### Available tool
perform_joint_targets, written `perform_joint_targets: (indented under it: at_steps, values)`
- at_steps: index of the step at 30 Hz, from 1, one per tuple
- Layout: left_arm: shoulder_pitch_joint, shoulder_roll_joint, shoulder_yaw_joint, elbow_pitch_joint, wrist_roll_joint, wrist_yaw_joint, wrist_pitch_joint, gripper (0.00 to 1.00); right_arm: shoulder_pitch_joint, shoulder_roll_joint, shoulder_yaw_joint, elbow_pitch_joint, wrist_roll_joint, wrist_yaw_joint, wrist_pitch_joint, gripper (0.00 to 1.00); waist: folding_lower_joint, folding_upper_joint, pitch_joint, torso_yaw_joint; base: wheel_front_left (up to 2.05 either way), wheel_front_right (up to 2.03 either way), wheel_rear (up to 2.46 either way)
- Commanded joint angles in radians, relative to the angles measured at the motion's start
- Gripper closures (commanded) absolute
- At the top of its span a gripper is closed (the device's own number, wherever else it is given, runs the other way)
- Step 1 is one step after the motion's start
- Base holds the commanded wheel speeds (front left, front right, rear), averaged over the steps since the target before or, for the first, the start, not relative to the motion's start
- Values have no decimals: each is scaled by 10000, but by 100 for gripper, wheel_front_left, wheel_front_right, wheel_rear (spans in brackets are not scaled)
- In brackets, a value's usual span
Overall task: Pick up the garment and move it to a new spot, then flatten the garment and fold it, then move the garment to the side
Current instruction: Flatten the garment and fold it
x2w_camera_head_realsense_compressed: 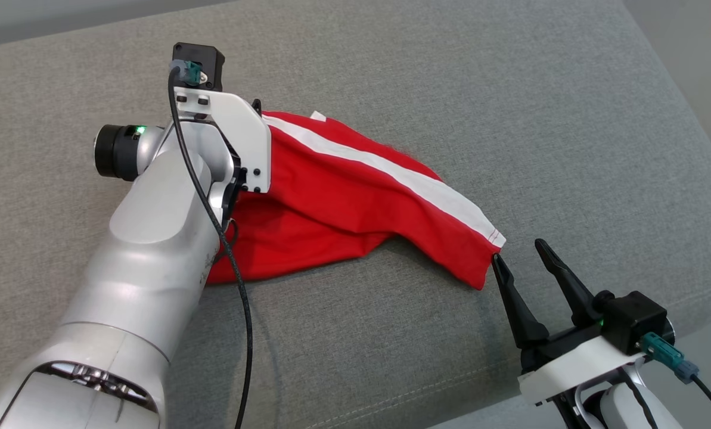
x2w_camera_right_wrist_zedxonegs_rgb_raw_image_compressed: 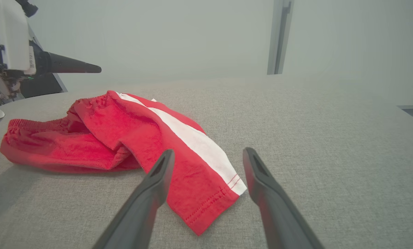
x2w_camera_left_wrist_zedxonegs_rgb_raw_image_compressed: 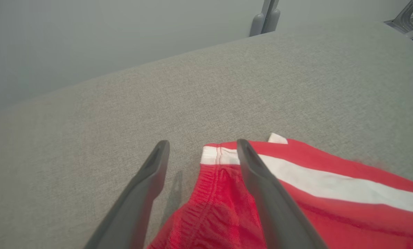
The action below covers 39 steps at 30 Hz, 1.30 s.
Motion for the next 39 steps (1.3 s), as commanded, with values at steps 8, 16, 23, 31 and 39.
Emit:
perform_joint_targets:
  at_steps: [8,16,23,31,39]
  values:
    - [-1002,262,-162,851,-299,-187,263,0,-468,-27,452,-234,175,71,-132,0,0,0,359,-582,0,0,0]
    - [-1348,308,-231,1672,-387,-181,253,0,-567,-14,582,-196,254,71,-132,0,0,0,487,-876,0,0,0]
    - [-1526,460,-269,2022,-448,6,509,0,-576,88,695,-191,314,71,-132,0,0,0,611,-1082,0,0,0]
    - [-1427,514,-13,2141,-851,-38,603,67,-564,119,643,-191,351,71,-132,0,0,0,678,-1176,0,0,0]
    - [-1310,483,-161,2196,-895,-206,768,100,-653,89,525,-299,306,71,-132,0,0,0,686,-1085,0,0,0]
